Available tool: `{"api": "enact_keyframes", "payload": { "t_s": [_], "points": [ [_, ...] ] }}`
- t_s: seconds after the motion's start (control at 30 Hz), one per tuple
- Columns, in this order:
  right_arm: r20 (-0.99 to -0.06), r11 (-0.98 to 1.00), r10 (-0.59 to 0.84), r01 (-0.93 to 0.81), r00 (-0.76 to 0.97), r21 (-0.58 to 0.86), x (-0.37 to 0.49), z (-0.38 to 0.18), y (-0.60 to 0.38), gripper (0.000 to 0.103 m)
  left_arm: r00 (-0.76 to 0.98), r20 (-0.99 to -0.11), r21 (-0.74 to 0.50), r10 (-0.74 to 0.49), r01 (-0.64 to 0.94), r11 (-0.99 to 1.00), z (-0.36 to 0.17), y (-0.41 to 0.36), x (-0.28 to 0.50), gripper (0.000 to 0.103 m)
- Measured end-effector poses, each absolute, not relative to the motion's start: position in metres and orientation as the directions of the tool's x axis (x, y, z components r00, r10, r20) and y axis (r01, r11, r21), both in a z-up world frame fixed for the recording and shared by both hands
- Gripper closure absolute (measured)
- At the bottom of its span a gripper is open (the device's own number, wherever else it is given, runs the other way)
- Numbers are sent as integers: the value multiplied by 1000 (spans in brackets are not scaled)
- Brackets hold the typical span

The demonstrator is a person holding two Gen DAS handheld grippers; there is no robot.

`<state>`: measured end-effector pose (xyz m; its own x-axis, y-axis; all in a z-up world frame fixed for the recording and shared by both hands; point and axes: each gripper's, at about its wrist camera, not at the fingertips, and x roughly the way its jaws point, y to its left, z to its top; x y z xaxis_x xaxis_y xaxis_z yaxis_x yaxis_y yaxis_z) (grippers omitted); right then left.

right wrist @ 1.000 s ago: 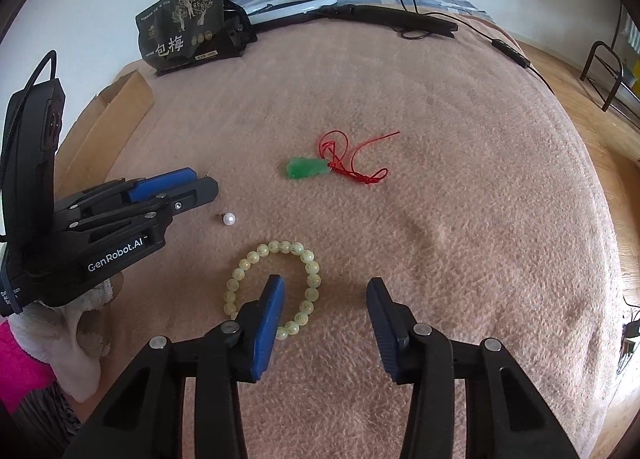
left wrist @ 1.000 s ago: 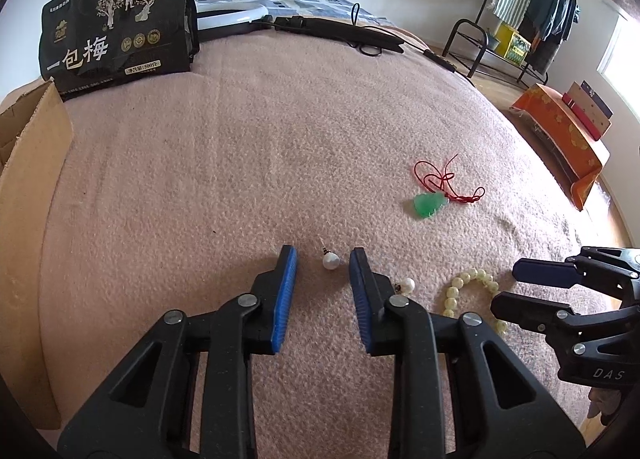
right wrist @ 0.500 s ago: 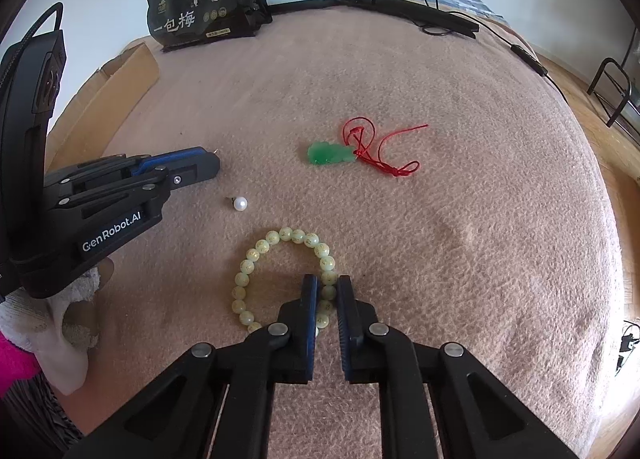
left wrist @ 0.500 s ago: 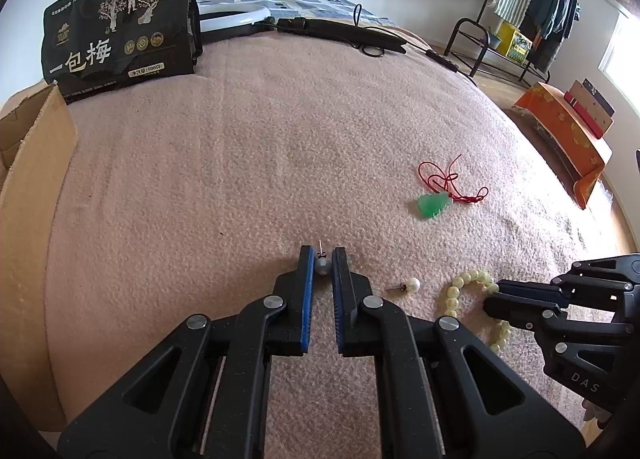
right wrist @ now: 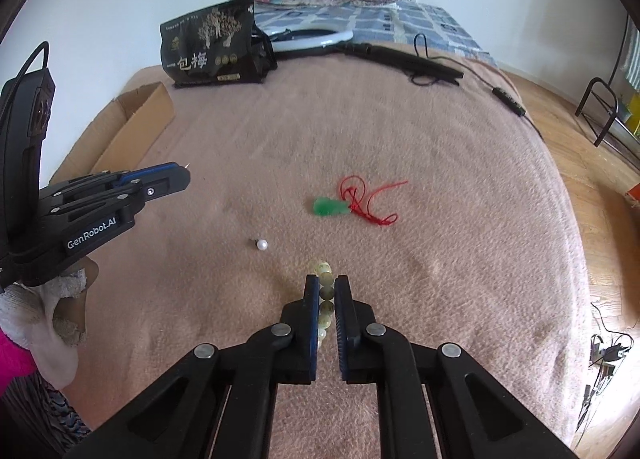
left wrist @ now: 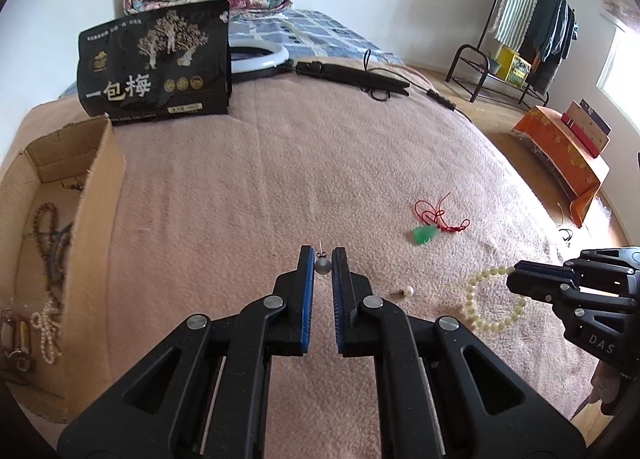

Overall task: Organize jewelry
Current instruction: 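Carry the pearl with the left gripper over the box while the right carries the bracelet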

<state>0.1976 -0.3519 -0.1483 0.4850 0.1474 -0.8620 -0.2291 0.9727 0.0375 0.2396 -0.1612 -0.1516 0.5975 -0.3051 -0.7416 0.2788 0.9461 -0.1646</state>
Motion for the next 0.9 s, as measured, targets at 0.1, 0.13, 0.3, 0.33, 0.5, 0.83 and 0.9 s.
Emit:
{"api": "enact_keyframes", "payload": {
  "t_s": [0.1,0.13,0.3,0.33,0.5,0.83,0.9],
  "points": [
    [-851,974,145,-226,506,31,194,-136,-350,98,614,-728,-168,-306,273,947,-140,-151,235,96],
    [-847,973,142,-228,512,26,193,-133,-349,98,619,-723,-168,-306,271,948,-135,-148,233,96],
    [-828,969,137,-248,543,-3,185,-115,-334,98,646,-701,-168,-302,262,950,-118,-133,223,96],
    [-825,967,138,-253,548,-6,183,-112,-331,98,651,-696,-169,-302,261,951,-114,-129,221,96],
    [-805,959,151,-283,573,-21,173,-96,-312,98,673,-678,-169,-296,248,954,-99,-111,212,96],
    [-765,938,223,-347,605,-1,157,-70,-263,98,711,-652,-182,-264,191,965,-78,-61,200,96],
    [-759,932,240,-362,605,7,156,-67,-253,98,717,-649,-184,-255,177,967,-76,-51,198,96]
  ]
}}
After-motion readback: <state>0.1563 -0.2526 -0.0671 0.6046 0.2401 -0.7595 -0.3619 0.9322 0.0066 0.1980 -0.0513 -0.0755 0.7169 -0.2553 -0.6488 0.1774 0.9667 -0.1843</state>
